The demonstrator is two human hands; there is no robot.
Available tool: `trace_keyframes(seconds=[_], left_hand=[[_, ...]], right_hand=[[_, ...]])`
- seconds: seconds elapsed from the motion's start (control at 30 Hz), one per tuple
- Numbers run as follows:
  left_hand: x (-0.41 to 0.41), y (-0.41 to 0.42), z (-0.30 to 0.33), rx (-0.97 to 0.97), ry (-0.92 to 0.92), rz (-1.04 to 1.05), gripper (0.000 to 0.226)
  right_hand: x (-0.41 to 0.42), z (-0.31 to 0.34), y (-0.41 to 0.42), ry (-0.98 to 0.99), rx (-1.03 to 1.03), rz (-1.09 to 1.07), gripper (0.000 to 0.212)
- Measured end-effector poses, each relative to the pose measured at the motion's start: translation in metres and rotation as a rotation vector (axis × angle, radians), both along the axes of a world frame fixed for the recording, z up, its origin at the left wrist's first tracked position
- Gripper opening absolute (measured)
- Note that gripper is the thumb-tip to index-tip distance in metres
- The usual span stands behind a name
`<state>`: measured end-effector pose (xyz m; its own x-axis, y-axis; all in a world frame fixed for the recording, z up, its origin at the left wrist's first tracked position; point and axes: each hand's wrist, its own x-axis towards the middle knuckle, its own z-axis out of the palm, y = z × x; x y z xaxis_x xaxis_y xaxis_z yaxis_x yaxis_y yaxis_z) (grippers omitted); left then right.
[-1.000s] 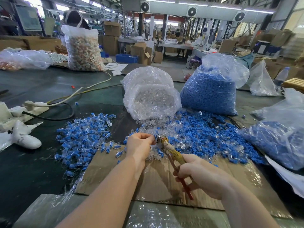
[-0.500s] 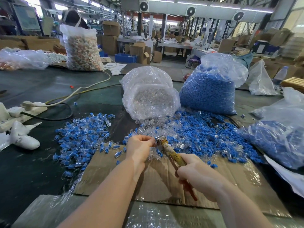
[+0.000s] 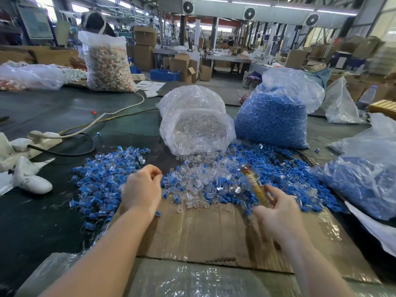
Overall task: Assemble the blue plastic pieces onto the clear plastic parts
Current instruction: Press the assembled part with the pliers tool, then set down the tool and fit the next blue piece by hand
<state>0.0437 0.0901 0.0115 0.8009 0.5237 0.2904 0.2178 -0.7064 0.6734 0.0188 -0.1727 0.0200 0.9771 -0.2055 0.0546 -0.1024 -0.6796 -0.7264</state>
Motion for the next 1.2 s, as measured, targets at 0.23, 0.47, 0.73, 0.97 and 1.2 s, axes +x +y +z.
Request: trace_keyframes(seconds=[0.23,0.47,0.73,0.97,1.2], left_hand=[[-0.004,0.021,-0.015,0.250,0.158,0.097,0.023],[-0.011,-0.046,-0.017,0.076,-0.115,-0.344,0.013],[-0.017,-0.085,-0.041,0.073,-0.077,-0.432,0.023],[-0.019,-0.084,-0.041,0.043,-0.082,-0.414,0.020],[-0.022,-0.084,-0.039,0.052,-0.125,-0.438,0.013]], right_hand=[[0.021,-0.011,-0.030,0.034,-0.376,-0.233,0.068],[0.028,-0.025,-0.035,0.121,-0.498,-0.227,0.069],[0.009,-0.011,-0.013,-0.194,-0.563,-0.031,0.042],[0.005,-0.022,0.013,-0.173,-0.788,0.163,0.017],[0.006,-0.031,0.038,-0.327,-0.592,0.124,0.006]])
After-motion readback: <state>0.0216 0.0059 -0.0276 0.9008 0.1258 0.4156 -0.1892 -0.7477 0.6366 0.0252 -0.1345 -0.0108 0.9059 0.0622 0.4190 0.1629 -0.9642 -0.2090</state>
